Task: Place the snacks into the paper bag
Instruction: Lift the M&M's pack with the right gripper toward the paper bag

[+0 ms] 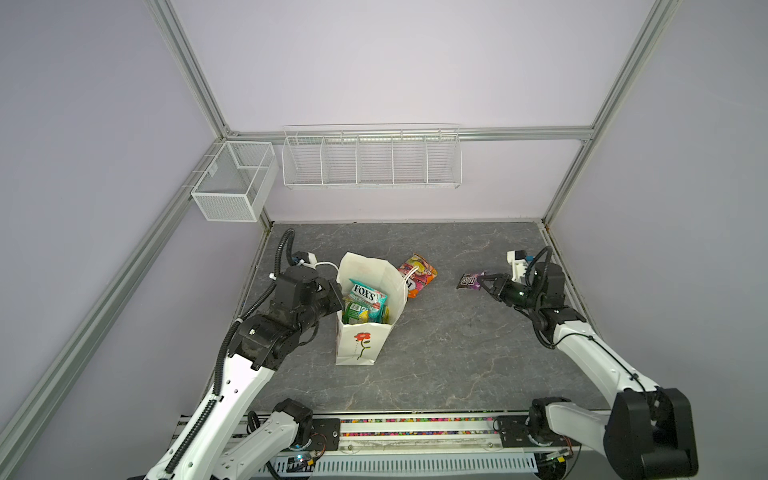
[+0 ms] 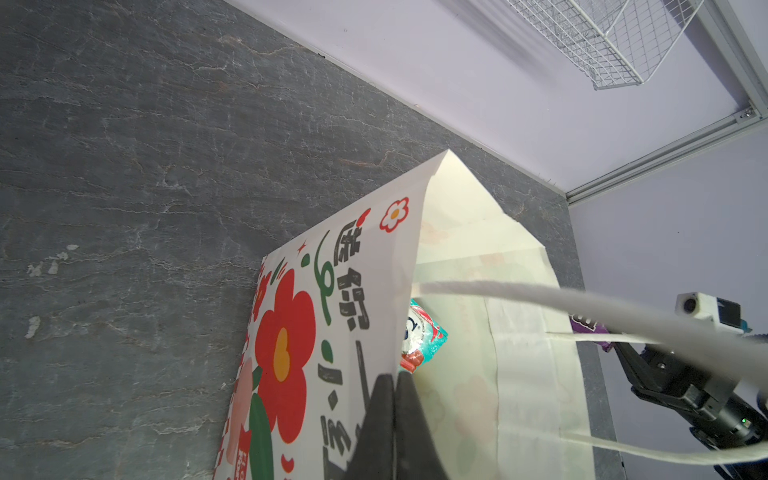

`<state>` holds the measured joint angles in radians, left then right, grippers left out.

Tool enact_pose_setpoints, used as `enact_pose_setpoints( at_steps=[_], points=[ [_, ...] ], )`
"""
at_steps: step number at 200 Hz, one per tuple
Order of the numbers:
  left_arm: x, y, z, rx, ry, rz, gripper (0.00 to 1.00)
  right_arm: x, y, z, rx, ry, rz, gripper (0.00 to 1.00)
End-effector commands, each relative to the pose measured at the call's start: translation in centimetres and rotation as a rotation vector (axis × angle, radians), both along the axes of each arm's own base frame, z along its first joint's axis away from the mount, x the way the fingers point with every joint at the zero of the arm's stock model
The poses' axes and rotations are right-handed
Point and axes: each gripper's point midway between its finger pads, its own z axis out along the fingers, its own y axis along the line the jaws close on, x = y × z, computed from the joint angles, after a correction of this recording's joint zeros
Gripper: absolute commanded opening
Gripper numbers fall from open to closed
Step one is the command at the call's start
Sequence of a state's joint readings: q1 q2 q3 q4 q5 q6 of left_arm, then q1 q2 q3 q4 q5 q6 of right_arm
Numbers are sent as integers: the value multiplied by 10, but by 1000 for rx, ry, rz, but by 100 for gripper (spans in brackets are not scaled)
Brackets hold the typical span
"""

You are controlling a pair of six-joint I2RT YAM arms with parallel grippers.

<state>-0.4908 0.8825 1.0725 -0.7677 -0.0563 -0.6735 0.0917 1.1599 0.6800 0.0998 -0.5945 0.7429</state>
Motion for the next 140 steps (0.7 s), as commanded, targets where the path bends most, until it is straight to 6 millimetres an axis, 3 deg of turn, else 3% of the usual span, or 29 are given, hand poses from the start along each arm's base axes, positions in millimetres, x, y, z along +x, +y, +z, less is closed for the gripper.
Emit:
enact_pose_setpoints(
  at_steps=[1,140],
  points=[
    [3,-3,12,-45,-47,-3,0,-3,4,26,-13,-67,14,7],
    [6,-9,16,-67,-51,-17,0,-32,14,106,-8,-226,49,7]
  ],
)
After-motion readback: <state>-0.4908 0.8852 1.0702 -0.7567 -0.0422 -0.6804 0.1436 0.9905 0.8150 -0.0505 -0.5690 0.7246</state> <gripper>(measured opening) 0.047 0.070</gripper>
